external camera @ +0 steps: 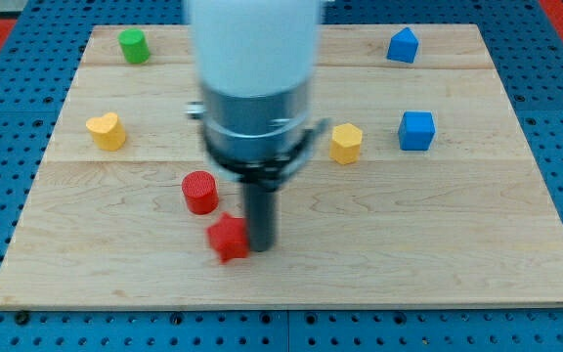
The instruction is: Move the yellow hexagon at the bottom center of the board
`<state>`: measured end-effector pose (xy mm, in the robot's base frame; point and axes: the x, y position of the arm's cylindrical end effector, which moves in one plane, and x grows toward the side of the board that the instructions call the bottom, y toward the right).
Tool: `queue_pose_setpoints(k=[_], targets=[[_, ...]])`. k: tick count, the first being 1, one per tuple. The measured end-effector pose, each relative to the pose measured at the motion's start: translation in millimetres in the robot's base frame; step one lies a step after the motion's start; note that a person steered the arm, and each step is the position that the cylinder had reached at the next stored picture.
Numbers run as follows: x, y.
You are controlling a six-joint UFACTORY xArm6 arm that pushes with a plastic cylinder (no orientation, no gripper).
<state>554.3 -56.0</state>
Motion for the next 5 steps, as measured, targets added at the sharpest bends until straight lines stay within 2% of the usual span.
queue_pose_setpoints(k=[1,5], targets=[[0.0,-91.4],[-14.4,-89.3]])
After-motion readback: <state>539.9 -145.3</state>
